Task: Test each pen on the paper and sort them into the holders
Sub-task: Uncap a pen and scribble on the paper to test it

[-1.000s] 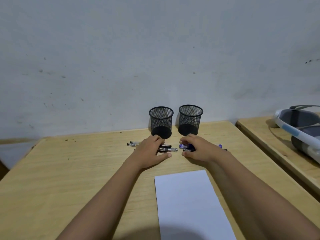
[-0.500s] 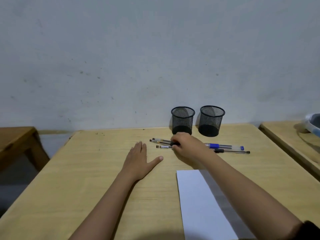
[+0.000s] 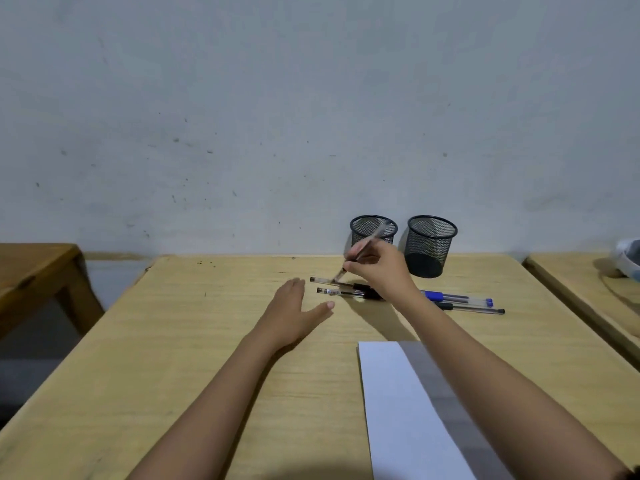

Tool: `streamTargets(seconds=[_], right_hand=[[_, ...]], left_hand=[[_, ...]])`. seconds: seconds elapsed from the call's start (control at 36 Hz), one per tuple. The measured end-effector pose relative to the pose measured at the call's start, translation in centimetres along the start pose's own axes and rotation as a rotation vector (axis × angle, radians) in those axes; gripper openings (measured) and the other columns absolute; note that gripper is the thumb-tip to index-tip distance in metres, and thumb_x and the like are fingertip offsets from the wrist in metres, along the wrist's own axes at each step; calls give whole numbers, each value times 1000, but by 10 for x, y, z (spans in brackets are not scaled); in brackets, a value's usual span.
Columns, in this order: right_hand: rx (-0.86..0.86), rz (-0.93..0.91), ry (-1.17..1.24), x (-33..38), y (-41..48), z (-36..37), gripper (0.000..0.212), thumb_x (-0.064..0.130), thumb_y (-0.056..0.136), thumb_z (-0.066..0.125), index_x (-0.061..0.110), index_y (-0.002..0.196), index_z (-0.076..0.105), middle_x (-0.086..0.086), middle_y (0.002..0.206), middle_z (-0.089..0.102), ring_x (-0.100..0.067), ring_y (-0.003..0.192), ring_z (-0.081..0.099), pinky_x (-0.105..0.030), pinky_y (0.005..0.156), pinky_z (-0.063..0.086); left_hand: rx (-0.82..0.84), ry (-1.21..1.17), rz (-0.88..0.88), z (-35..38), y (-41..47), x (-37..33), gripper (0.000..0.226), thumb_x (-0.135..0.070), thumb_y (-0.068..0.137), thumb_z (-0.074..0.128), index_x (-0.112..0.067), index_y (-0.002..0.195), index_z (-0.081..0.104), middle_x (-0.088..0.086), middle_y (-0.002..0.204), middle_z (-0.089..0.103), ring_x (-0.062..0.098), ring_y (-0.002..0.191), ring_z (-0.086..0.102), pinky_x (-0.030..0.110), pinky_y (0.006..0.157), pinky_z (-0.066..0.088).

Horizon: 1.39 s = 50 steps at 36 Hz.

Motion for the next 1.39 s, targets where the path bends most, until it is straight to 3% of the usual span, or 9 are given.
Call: streamTargets(seconds=[0.08, 0.17, 0.33, 0.58, 0.64, 0.78, 1.03, 1.25, 1.39], right_hand=[[2, 47, 202, 1, -5, -6, 23, -7, 71, 72, 12, 73, 60, -8, 80, 68, -21, 81, 66, -34, 85, 52], [16, 90, 323, 3, -12, -9, 15, -3, 75, 71, 8, 78, 63, -9, 80, 68, -22, 83, 66, -32, 85, 55], [23, 117, 431, 12, -27, -17, 6, -1, 82, 65, 0, 87, 62, -12, 78, 65, -16, 74, 68, -27, 80, 58], [49, 152, 387, 20, -38, -31, 4, -3, 82, 63, 0, 80, 62, -13, 75, 65, -15, 67, 66, -24, 71, 59], [-67, 179, 418, 15, -33, -51, 5, -2, 84, 60, 1, 82, 62, -7, 69, 69, -14, 66, 67, -22, 67, 57], [-352, 99, 562, 3, -33, -144, 5, 1, 83, 63, 2, 79, 62, 2, 63, 70, -10, 65, 68, -16, 65, 55], [-138, 138, 365, -4, -45, -83, 19, -1, 73, 73, 9, 66, 58, -7, 67, 67, -16, 66, 68, -27, 71, 59], [-117, 179, 326, -6, -55, -66, 21, 0, 83, 64, 7, 68, 52, -11, 68, 58, -8, 49, 60, -18, 53, 55], [-55, 213, 404, -9, -64, -54, 6, 1, 87, 57, -1, 84, 62, -17, 80, 64, -14, 60, 67, -23, 71, 57]], left_hand=[[-35, -507, 9, -1, -4, -18, 56, -41, 83, 65, -19, 131, 47, -9, 134, 43, 6, 120, 44, 25, 96, 40], [-60, -819, 45, -2, -7, -38, 31, -25, 85, 66, -22, 115, 59, 1, 116, 59, 10, 100, 60, 17, 75, 54], [-191, -710, 222, -16, -11, -63, 13, -11, 89, 59, -21, 87, 67, -4, 75, 67, 2, 69, 62, 14, 71, 49], [-15, -539, 267, -18, -13, -73, 12, -11, 90, 57, -9, 90, 69, -4, 68, 64, 1, 59, 61, 14, 69, 49], [-50, -560, 207, -25, -18, -57, 16, -11, 91, 56, -2, 95, 69, -1, 71, 64, -1, 59, 62, 12, 62, 49], [-164, -589, -4, -49, -40, 29, 15, -14, 91, 56, -8, 86, 69, 9, 74, 67, 22, 72, 63, 23, 69, 54], [-108, -254, 120, -12, -31, -5, 13, -21, 85, 66, -17, 96, 73, -1, 90, 62, 4, 82, 54, 0, 64, 36], [-157, -95, 168, -8, -32, -6, 22, -19, 87, 62, -12, 107, 67, -1, 100, 54, 14, 99, 53, 10, 76, 37], [-261, -101, 246, -12, -50, -30, 31, -25, 89, 58, -13, 118, 59, -7, 112, 50, 6, 109, 44, 15, 86, 33]])
Point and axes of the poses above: each hand's wrist, its own y-axis towards the middle knuckle, its own z-axis out of the palm, x = y × z, the point moved 7 cm from there along y, towards the middle knuckle
